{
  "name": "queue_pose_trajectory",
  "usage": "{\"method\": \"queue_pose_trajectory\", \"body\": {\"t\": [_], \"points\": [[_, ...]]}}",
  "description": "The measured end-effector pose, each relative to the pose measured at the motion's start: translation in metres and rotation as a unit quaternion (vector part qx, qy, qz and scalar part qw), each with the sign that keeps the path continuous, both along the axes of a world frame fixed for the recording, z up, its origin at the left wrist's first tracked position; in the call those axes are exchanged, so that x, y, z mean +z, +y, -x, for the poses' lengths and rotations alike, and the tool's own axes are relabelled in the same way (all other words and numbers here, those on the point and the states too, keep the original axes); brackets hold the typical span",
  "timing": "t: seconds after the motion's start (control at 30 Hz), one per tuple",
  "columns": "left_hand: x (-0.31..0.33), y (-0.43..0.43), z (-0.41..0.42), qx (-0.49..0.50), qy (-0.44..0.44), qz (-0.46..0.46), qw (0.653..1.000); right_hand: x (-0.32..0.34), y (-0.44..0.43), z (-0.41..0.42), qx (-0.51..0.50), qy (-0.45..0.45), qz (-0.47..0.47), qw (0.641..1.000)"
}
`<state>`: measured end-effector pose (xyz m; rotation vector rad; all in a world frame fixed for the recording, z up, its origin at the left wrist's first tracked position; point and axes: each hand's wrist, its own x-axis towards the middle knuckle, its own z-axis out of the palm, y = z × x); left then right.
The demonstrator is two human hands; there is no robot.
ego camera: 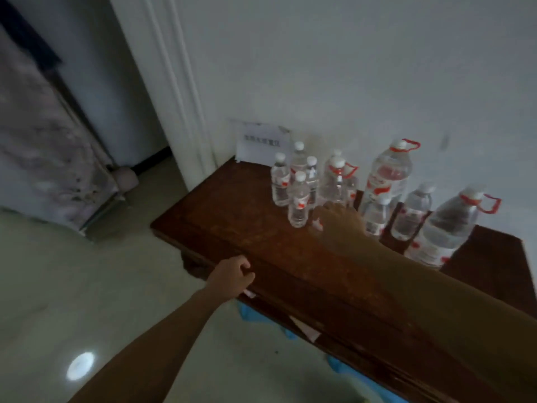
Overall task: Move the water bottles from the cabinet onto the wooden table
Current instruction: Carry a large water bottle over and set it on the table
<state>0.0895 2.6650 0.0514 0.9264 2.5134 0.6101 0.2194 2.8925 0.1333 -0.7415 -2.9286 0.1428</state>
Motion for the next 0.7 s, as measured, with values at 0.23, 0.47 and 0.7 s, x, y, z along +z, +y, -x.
{"method": "queue_pose_trajectory", "body": {"t": [0.23, 0.47, 0.7], "points": [[0.014, -0.205, 0.048, 0.165, 0.043, 0.025, 0.985, -0.007, -0.183, 0.115, 0.224, -0.002, 0.021, 0.974], [0.004, -0.376, 0.058, 0.328, 0.025, 0.035, 0.944, -0.03, -0.357, 0.223, 0.415, -0.035, 0.03, 0.909], [0.004, -0.551, 0.1, 0.485, 0.02, 0.08, 0.871, -0.051, -0.551, 0.343, 0.56, -0.055, 0.038, 0.826]]}}
